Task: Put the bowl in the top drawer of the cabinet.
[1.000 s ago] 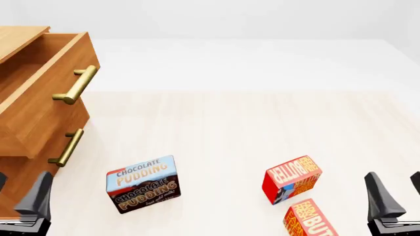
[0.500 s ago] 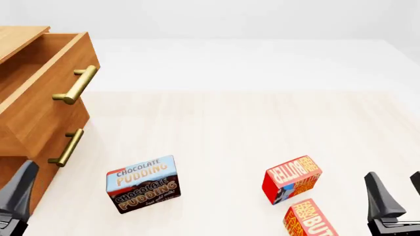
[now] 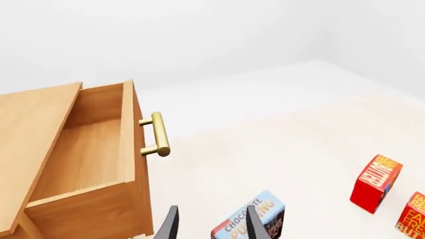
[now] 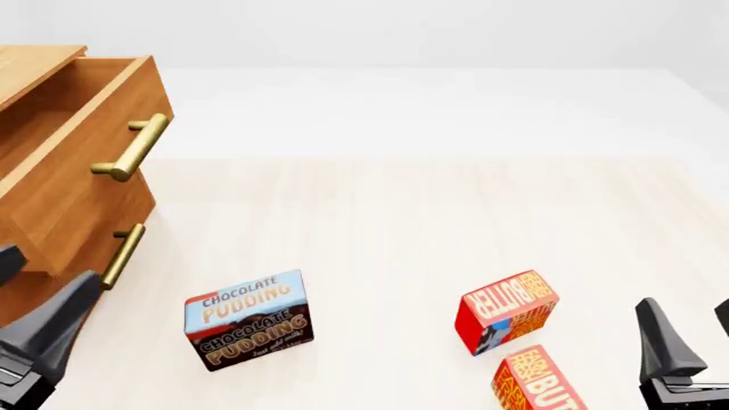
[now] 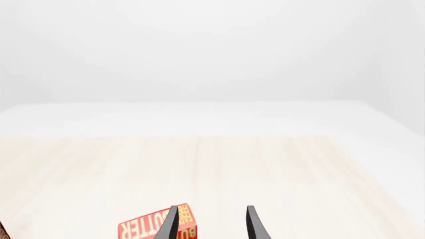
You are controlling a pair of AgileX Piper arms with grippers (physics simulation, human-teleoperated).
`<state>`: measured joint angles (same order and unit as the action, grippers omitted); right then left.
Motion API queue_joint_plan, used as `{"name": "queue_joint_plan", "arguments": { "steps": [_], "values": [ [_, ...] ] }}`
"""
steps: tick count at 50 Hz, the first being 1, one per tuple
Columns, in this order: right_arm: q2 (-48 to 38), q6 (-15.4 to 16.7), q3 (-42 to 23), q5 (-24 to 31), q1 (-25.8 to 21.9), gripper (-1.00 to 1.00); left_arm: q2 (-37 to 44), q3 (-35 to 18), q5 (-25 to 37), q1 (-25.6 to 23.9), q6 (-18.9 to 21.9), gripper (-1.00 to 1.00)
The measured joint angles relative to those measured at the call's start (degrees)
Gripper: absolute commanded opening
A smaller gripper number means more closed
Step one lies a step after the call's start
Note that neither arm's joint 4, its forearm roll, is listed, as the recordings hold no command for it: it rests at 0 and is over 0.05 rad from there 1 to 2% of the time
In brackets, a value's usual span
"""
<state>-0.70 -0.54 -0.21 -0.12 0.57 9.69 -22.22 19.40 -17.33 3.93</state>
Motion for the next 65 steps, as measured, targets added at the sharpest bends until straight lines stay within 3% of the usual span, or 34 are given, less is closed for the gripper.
{"name": "queue_joint_plan", "arguments": {
  "steps": [22,34,45,65],
  "values": [
    [0.1,-0.1,0.0,0.1,0.2,1.00,3.1,-2.1,1.1,-5.3,-1.6,1.00],
    [0.1,-0.2,0.0,0.1,0.2,1.00,11.5,-1.0,-3.4,-13.9,-2.2,1.00],
    [0.1,-0.2,0.0,0.1,0.2,1.00,20.9,-3.1,-5.9,-22.7,-2.6,1.00],
    [0.0,-0.3,0.0,0.1,0.6,1.00,37.4,-10.8,-2.0,-35.7,-4.7,1.00]
  ]
}}
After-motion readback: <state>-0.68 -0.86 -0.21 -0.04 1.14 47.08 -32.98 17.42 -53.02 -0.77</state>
